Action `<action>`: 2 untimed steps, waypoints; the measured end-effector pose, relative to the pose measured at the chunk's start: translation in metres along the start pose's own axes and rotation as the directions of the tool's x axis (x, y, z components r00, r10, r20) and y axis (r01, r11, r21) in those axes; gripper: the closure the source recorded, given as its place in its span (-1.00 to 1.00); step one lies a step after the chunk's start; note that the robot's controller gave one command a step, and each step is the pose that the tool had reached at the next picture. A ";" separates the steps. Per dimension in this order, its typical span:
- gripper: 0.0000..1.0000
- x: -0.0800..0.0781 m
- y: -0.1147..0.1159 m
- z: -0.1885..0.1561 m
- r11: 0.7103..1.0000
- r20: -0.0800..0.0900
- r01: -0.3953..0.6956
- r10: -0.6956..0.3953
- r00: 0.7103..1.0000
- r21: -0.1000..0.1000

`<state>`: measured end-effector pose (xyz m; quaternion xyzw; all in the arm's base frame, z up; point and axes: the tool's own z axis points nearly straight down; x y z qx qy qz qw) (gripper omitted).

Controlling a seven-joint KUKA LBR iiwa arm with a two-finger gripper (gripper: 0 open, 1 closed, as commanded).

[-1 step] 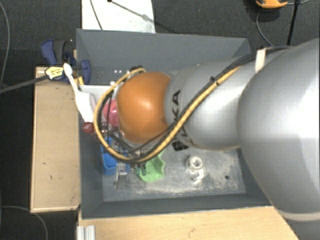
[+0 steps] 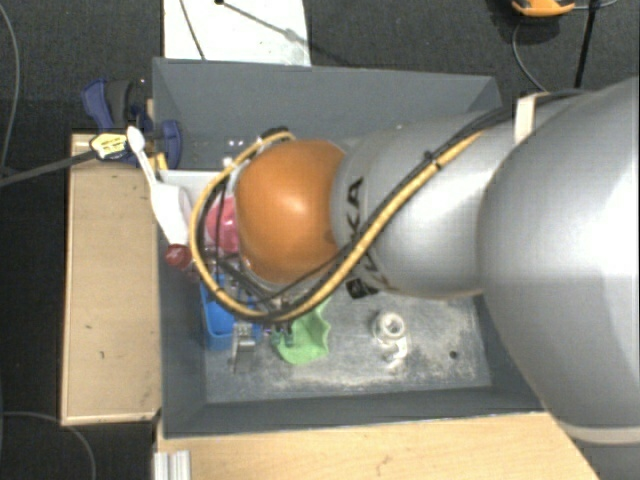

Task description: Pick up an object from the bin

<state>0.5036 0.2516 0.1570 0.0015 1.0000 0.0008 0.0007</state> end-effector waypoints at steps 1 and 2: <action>-1.00 -0.047 -0.009 0.045 0.987 0.009 -0.158 0.158 0.987 -0.008; -1.00 -0.053 -0.009 0.052 0.956 0.012 -0.292 0.292 0.956 -0.008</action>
Offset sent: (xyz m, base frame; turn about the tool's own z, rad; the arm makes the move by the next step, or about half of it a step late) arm 0.0724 -0.0031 -0.0870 0.3673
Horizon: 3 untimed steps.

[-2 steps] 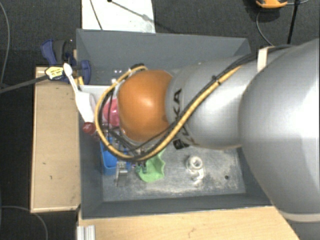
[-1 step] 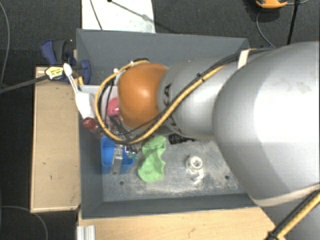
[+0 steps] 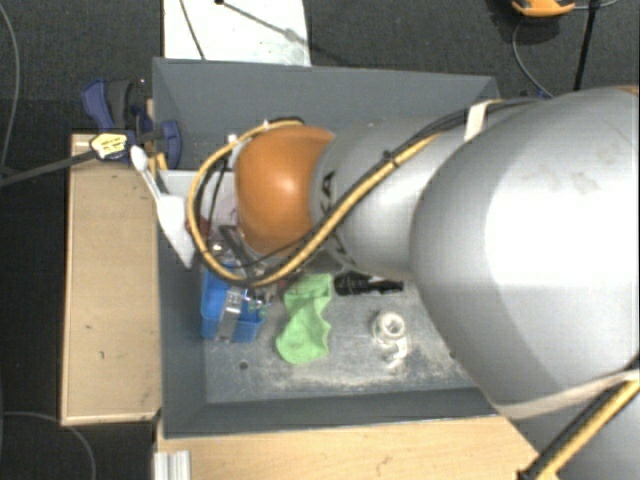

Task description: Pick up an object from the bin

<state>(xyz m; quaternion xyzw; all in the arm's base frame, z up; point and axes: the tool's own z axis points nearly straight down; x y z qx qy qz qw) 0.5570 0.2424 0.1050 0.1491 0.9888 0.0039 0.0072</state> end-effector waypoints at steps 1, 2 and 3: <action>-1.00 -0.011 0.001 0.006 0.945 0.000 0.327 -0.327 0.945 0.004; -1.00 -0.006 0.006 0.008 1.000 -0.006 0.000 0.000 1.000 -0.002; 1.00 -0.007 0.005 0.008 1.000 -0.004 -0.017 0.017 1.000 -0.004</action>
Offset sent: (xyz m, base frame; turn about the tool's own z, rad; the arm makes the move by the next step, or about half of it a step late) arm 0.0022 -0.0071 -0.0350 0.1727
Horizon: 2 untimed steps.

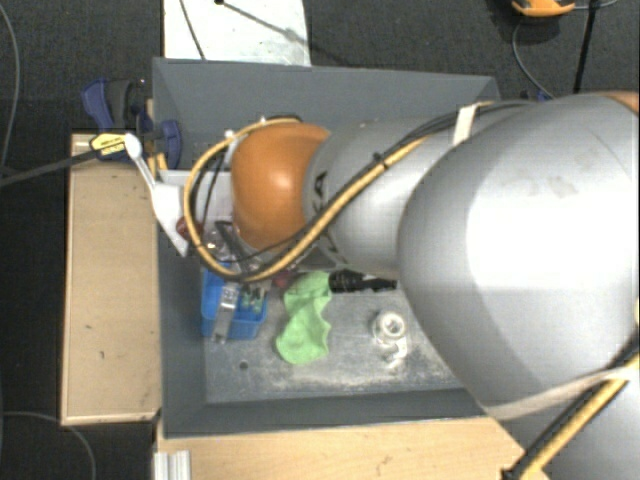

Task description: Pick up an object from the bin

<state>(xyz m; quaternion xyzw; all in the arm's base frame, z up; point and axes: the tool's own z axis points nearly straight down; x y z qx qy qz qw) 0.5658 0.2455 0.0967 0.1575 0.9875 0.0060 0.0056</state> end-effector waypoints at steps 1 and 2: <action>1.00 0.000 0.000 0.000 1.000 0.000 0.000 0.000 1.000 0.000; 1.00 0.001 -0.001 -0.004 1.000 -0.002 0.000 0.000 1.000 0.003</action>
Offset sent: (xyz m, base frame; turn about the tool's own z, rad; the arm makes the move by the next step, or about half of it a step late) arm -0.0001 0.0002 0.0585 -0.0001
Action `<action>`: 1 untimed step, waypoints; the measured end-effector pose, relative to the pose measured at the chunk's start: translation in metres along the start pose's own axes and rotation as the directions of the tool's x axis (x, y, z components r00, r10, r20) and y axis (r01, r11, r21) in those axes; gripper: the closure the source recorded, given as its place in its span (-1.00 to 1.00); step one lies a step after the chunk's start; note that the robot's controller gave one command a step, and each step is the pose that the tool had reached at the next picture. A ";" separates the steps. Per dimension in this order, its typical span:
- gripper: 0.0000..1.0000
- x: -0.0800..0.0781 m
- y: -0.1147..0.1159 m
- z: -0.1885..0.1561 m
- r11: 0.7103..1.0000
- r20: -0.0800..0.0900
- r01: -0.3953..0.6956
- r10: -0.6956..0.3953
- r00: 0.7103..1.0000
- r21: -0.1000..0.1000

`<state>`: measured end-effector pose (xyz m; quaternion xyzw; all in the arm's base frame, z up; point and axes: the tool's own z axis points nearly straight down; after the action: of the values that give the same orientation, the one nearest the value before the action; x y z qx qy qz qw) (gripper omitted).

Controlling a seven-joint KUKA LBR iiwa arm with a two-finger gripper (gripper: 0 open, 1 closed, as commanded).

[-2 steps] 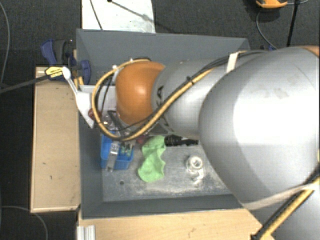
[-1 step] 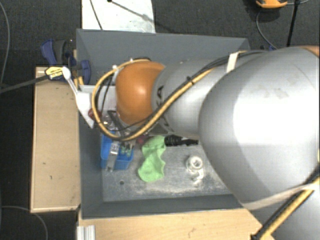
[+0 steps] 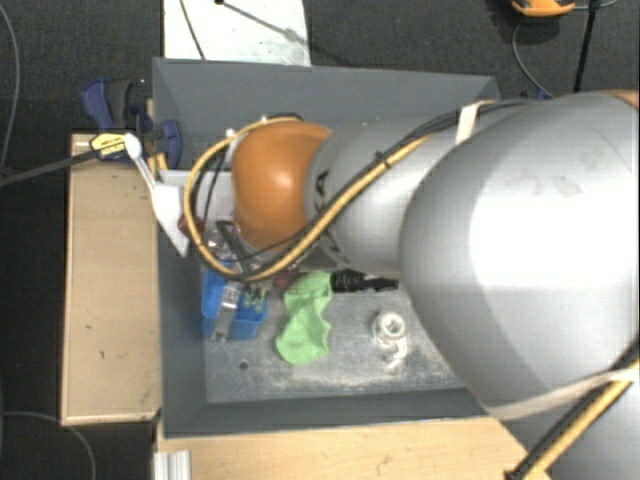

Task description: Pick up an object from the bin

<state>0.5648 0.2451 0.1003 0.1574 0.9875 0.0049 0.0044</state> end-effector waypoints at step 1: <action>1.00 0.001 -0.001 -0.014 1.000 -0.005 -0.002 0.002 1.000 0.006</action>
Offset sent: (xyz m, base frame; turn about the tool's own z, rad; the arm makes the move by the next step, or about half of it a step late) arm 0.0000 0.0000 0.0606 -0.0001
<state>0.5631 0.2441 0.1140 0.1583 0.9874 0.0024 0.0013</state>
